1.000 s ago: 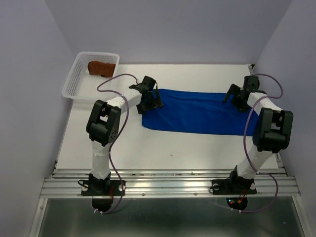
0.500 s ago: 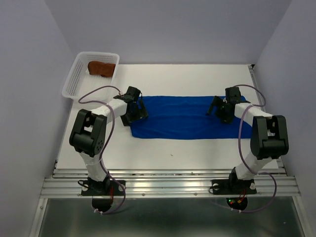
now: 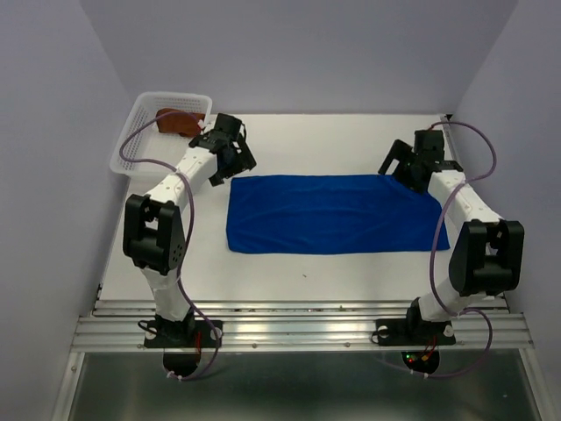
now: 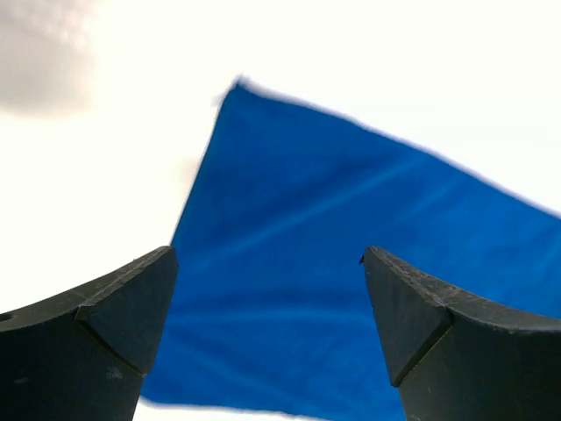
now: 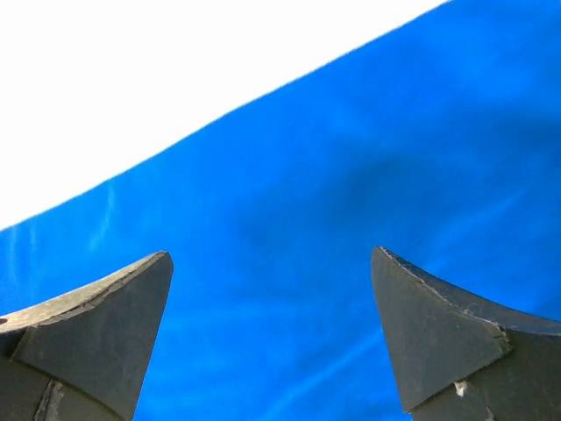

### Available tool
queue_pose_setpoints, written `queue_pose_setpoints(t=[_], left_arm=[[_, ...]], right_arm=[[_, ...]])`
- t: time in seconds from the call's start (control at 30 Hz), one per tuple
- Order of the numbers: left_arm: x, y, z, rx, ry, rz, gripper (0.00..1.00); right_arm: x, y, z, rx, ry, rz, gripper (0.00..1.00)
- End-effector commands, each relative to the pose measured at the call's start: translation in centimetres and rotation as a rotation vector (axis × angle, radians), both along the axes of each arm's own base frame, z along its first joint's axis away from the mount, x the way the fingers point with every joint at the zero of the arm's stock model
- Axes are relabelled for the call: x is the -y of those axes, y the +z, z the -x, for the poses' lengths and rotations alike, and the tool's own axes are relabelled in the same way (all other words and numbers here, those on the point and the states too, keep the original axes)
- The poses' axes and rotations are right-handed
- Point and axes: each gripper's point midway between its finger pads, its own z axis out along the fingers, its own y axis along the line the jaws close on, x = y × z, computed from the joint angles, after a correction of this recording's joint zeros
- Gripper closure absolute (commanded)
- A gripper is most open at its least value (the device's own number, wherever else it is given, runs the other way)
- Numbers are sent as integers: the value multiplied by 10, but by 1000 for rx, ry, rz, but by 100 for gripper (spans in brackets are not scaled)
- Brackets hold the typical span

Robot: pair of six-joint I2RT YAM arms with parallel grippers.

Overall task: Roll the towels
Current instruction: Flatten the towel, then fold the towel

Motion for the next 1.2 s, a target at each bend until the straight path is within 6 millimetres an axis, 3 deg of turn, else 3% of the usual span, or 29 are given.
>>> queue_pose_setpoints(t=[0.0,0.03,0.1,0.13,0.17,0.4,0.63,0.97,1.07,1.17], left_arm=[[-6,6,-47,59,46,1,1],[-3,5,-64,72,49,-1,1],[-5,3,-78,69,72,-10,2],[-6,-9,-82,48,79,-25,2],[-7,-2,-92,74,94,-28,2],[-19,-29,-118,64,178,-54,14],[-20,-55,-109,-1,186,-69,25],[-32,-89,-74,-105,192,-125,33],[-29,-99,-70,-127,185,-116,44],[-23,-102,-70,-134,170,-103,62]], right_arm=[[44,17,-28,45,-158,103,0],[51,25,-35,64,-181,131,0],[54,28,-42,73,-188,144,0],[58,26,-45,67,-196,146,0],[59,30,-49,78,-199,150,0],[62,24,-53,61,-188,171,0],[71,16,-50,40,-206,199,0],[78,8,-49,17,-225,215,0],[84,6,-48,10,-239,224,0],[91,5,-47,7,-257,235,0]])
